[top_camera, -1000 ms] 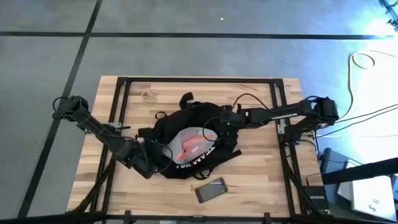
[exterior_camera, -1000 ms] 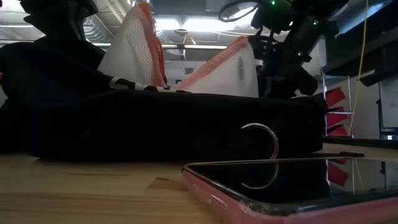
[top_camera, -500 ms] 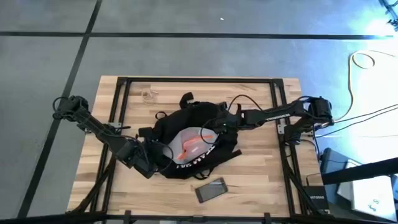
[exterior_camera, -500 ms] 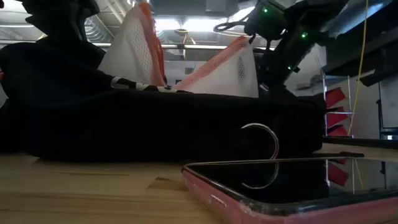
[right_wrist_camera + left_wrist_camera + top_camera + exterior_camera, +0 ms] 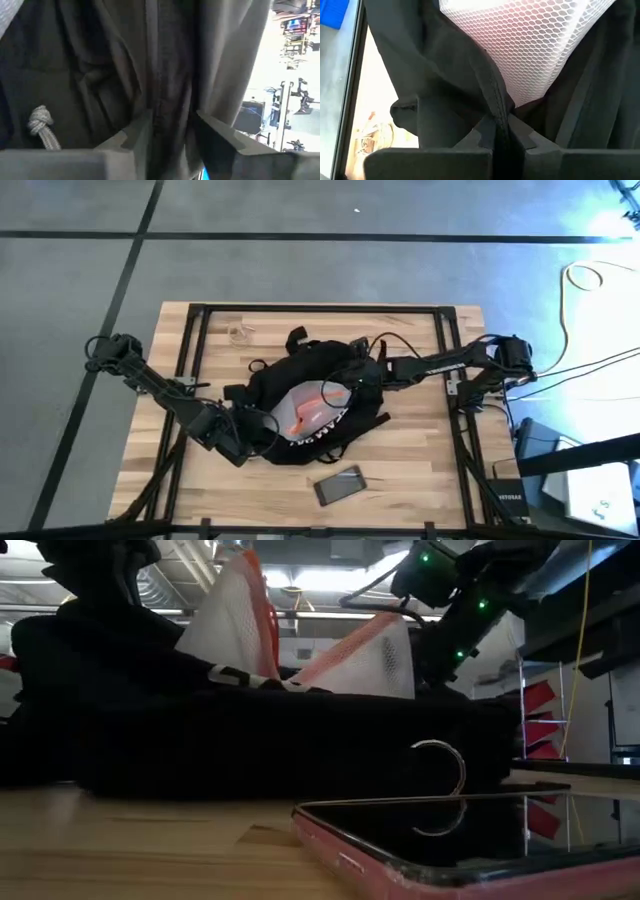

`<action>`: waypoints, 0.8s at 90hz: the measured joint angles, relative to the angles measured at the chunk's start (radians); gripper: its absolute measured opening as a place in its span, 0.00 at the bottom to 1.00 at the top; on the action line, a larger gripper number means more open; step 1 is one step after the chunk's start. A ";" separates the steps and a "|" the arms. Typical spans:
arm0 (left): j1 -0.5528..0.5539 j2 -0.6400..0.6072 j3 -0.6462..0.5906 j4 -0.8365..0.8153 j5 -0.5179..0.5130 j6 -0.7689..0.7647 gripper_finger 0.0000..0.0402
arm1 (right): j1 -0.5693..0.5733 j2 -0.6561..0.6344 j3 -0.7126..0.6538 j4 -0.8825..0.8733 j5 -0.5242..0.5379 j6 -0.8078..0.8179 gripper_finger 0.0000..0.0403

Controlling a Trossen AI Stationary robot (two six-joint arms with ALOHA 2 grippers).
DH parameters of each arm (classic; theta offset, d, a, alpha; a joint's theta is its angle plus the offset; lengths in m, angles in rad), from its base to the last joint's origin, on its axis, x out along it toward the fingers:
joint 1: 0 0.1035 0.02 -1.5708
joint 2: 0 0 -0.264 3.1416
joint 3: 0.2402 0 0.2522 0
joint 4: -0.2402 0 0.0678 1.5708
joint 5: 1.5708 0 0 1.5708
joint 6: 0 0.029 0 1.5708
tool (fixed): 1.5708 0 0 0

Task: Unpack backpack
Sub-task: Close the black backpack

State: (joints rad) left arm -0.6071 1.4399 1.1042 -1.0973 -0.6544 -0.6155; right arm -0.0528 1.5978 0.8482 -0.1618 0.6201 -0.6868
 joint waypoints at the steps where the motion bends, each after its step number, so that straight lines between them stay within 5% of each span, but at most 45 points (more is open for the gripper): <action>1: 0.000 0.000 0.000 0.000 0.000 0.000 0.00 | 0.000 0.000 0.000 0.002 0.000 0.000 0.30; 33: 0.000 0.000 0.000 0.009 0.000 0.017 0.00 | 0.000 0.000 0.021 0.054 0.005 -0.002 0.02; 72: -0.001 0.000 0.000 0.009 0.000 0.021 0.00 | 0.000 -0.243 0.042 0.021 0.000 -0.042 0.00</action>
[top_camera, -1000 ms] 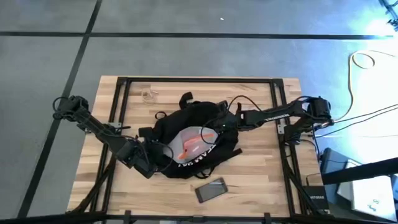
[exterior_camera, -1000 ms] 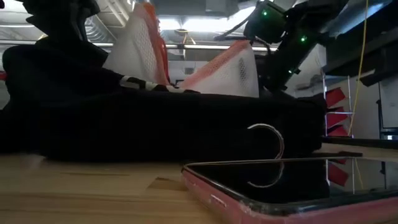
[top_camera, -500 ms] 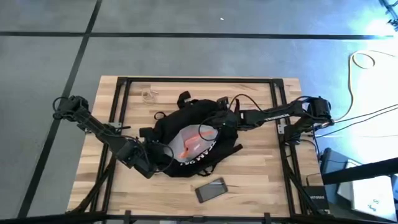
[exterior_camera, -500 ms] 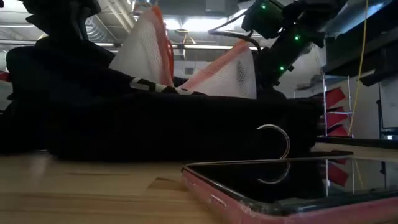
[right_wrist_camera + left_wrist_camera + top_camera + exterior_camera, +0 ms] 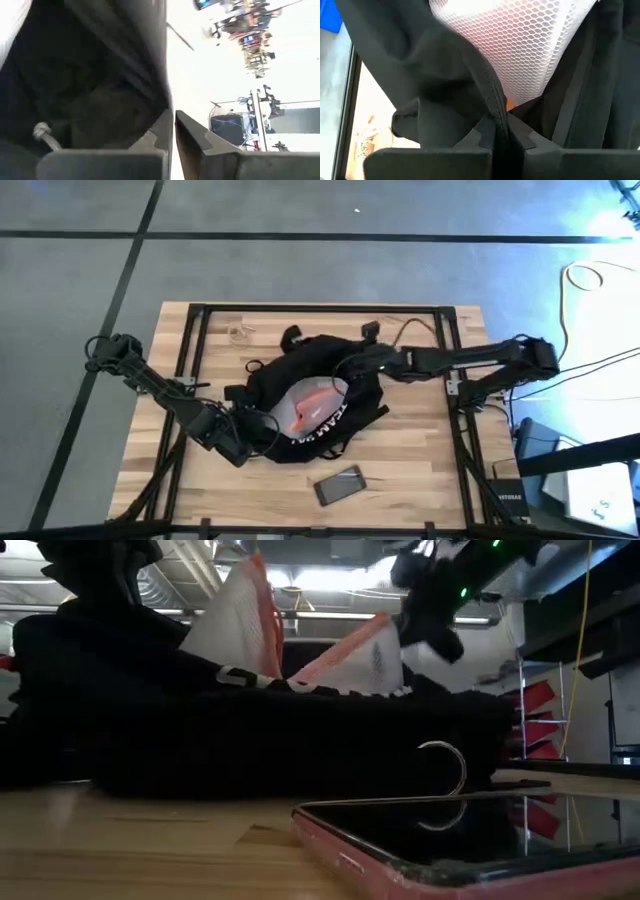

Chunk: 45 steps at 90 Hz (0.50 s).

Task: Unpack backpack
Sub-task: Close the black backpack

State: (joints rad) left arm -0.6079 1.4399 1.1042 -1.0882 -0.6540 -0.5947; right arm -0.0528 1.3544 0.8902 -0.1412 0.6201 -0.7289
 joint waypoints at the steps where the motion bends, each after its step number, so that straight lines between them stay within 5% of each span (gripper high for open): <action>1: 0.000 0.000 0.000 0.000 0.000 0.000 0.00 | 0.000 -0.009 0.000 -0.001 0.000 0.002 0.00; 25: 0.000 0.000 0.000 -0.004 0.000 0.003 0.00 | 0.000 -0.220 0.002 -0.058 -0.001 0.059 0.00; 45: 0.000 0.000 0.000 -0.002 0.000 0.015 0.00 | 0.000 -0.218 0.002 -0.109 -0.286 0.178 0.03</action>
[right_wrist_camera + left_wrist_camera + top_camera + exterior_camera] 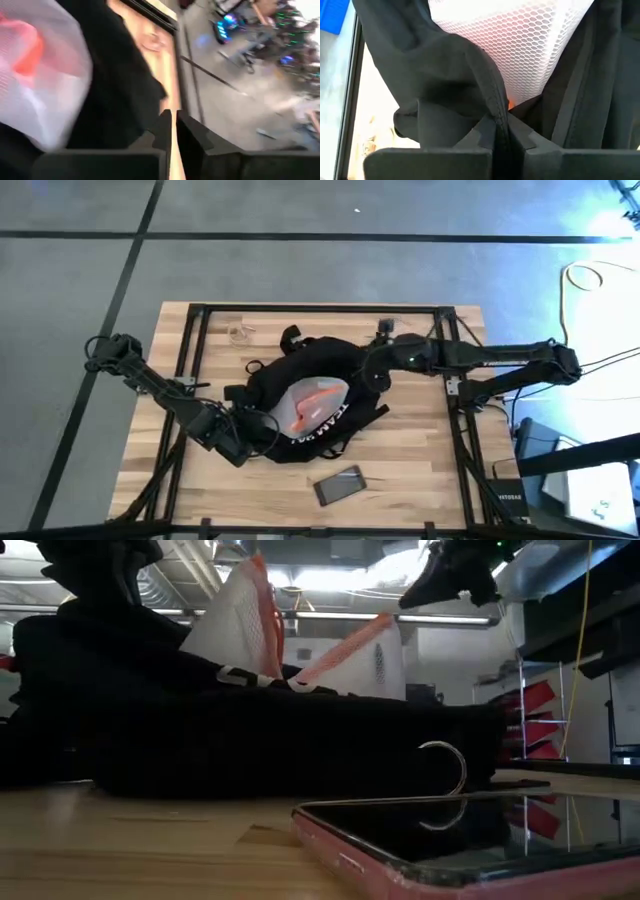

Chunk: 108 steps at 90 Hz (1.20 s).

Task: Unpack backpack
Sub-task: Close the black backpack

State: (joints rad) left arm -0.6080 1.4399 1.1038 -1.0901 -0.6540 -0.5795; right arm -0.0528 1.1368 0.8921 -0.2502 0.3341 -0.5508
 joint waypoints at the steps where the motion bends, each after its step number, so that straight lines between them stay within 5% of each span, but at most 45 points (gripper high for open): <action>1: 0.000 0.000 0.000 0.000 0.000 0.003 0.00 | 0.000 0.006 0.000 0.004 -0.006 0.004 0.03; 28: 0.001 0.000 0.000 0.002 0.000 0.012 0.00 | 0.000 0.274 0.035 0.259 -0.103 -0.030 0.31; 61: 0.001 0.000 0.000 0.001 0.000 0.011 0.00 | -0.058 0.566 0.241 0.174 -0.135 -0.026 0.64; 89: 0.001 0.000 0.000 0.007 -0.001 0.011 0.00 | -0.160 0.614 0.261 0.120 -0.249 -0.002 0.60; 108: 0.001 0.000 0.000 0.008 -0.003 0.011 0.00 | -0.173 0.637 0.259 0.139 -0.281 -0.012 0.30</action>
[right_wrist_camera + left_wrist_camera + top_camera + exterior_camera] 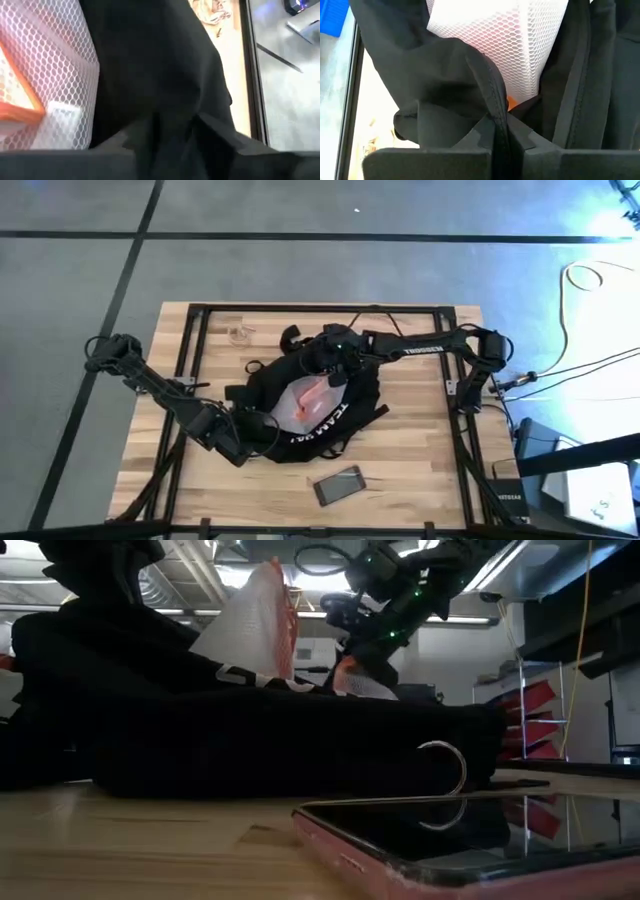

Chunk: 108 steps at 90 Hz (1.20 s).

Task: Unpack backpack
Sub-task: Close the black backpack

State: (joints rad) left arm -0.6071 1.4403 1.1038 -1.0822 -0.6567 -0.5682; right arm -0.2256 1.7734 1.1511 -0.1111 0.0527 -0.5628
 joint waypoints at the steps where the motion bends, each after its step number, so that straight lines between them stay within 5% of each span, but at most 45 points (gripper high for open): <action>1: 0.000 0.000 0.000 0.000 0.000 0.000 0.00 | 0.000 0.000 0.000 0.000 0.000 -0.002 0.28; 16: 0.000 0.000 0.000 0.003 -0.001 0.000 0.00 | -0.006 0.000 0.000 0.005 0.001 -0.020 0.03; 39: 0.000 0.000 0.000 0.003 -0.003 0.000 0.00 | -0.010 -0.027 0.038 0.000 0.088 -0.016 0.00; 108: -0.002 0.000 0.000 0.020 0.043 0.009 0.00 | -0.011 -0.196 0.447 -0.499 -0.022 0.091 0.00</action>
State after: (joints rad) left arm -0.6090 1.4403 1.1042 -1.0618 -0.6132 -0.5591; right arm -0.2363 1.5771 1.5976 -0.6106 0.0311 -0.4715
